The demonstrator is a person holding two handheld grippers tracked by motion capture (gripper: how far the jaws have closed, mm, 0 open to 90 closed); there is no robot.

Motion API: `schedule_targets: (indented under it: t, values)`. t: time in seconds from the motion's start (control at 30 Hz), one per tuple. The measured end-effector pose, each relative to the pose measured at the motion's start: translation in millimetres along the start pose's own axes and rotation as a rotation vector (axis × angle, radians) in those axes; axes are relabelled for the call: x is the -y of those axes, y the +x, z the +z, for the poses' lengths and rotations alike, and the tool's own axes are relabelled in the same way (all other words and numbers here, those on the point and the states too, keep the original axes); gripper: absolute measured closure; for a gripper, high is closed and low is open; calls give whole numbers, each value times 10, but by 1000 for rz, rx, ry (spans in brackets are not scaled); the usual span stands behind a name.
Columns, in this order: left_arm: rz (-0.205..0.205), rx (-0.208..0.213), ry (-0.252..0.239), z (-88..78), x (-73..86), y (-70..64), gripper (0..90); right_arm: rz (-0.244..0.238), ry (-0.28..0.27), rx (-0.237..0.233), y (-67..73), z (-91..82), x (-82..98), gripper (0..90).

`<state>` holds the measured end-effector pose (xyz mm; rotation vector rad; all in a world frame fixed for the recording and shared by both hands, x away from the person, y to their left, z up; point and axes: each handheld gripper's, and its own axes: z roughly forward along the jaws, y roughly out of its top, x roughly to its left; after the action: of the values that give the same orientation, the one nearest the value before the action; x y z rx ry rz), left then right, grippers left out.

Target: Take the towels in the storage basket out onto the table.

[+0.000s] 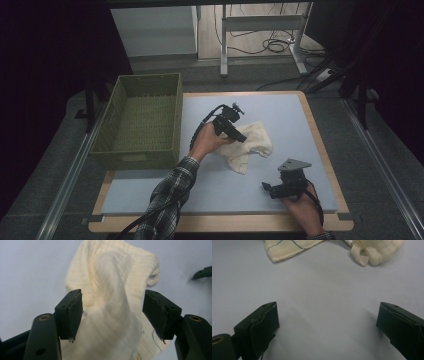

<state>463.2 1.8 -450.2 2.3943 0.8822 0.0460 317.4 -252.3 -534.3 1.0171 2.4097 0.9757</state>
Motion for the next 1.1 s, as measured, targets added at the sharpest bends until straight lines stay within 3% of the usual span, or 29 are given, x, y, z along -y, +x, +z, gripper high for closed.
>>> schedule_targets:
  t: [0.2,0.43,0.6,0.77,0.93,1.1]
  values:
    - [-9,-3,-27,-212,215,-28,440,0,0,-1,-3,1,-1,45]
    - [-5,9,-3,-270,493,-31,535,-9,-11,-11,0,-11,2,99]
    - [-32,21,-17,-247,684,-29,520,-3,-26,-17,-8,-32,7,198]
    - [-44,31,-25,-180,842,-37,403,4,-36,-16,-6,-59,-5,371]
    - [-51,17,-42,-105,949,-50,390,5,-29,-103,44,-24,-94,469]
    - [-65,6,-57,-18,1030,-8,370,-37,-41,-174,144,99,-273,602]
